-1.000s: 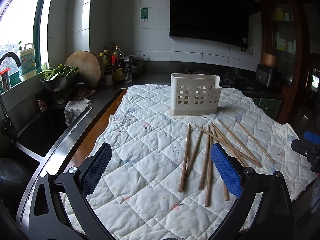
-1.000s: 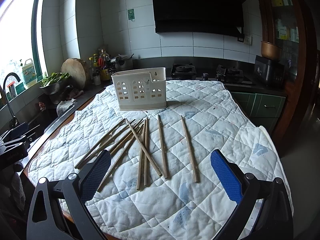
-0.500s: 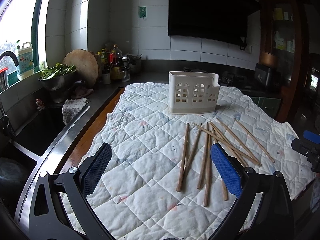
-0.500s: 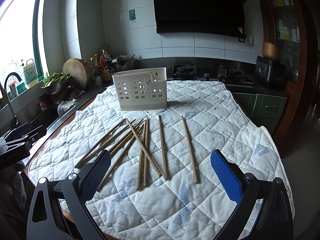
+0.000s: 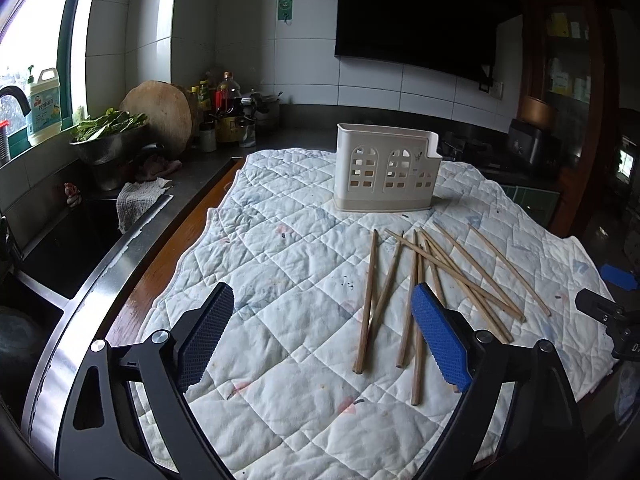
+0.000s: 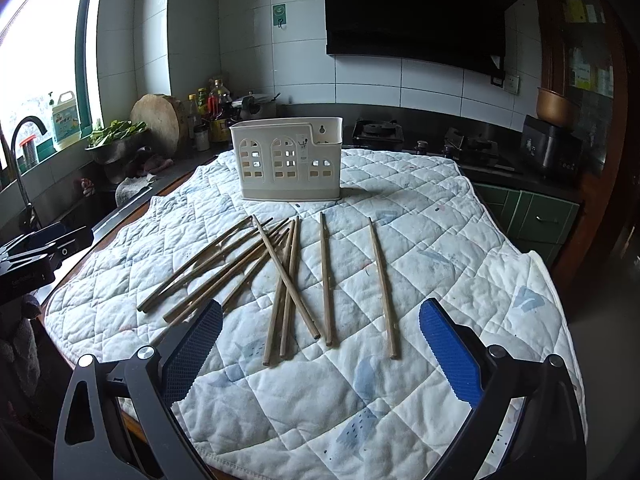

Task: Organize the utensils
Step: 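Close the left gripper on a wooden chopstick while the right gripper grasps another chopstick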

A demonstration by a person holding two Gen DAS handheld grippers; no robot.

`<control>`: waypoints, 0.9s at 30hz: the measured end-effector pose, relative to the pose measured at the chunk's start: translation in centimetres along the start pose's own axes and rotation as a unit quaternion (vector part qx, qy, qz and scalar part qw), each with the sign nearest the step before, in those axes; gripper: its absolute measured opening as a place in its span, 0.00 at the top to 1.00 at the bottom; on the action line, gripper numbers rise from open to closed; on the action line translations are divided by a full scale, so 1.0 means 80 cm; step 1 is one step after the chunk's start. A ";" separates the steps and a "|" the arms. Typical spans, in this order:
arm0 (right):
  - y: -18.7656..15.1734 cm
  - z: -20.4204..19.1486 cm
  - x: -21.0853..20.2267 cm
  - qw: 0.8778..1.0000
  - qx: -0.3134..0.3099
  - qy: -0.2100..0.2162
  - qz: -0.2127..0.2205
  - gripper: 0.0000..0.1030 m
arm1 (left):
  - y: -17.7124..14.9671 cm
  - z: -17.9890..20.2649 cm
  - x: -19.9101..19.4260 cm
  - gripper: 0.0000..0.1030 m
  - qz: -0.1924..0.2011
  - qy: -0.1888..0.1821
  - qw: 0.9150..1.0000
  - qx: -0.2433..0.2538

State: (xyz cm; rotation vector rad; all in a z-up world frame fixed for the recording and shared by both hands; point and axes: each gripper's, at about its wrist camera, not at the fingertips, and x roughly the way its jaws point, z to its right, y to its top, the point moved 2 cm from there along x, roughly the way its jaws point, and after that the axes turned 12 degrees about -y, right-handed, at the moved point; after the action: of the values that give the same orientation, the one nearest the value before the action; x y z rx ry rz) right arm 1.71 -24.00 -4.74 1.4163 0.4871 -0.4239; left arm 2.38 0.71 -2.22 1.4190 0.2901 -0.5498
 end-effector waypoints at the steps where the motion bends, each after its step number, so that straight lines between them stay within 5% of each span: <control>1: -0.001 -0.001 0.002 1.000 -0.004 0.003 -0.002 0.10 | -0.002 -0.001 0.002 0.19 -0.002 -0.001 1.000 0.001; 17: -0.012 -0.021 0.071 0.993 -0.074 0.059 -0.067 0.61 | -0.031 -0.010 0.049 0.47 -0.069 -0.053 0.996 -0.003; 27: -0.004 -0.036 0.116 0.984 -0.121 0.083 -0.101 0.76 | -0.036 -0.015 0.079 0.66 -0.101 -0.091 0.991 -0.008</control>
State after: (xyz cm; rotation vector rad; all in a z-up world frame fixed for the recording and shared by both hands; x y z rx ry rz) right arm 9.06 -21.06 -10.44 1.1752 0.7963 -0.3950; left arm 6.38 0.54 -8.01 1.3211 0.2918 -0.8357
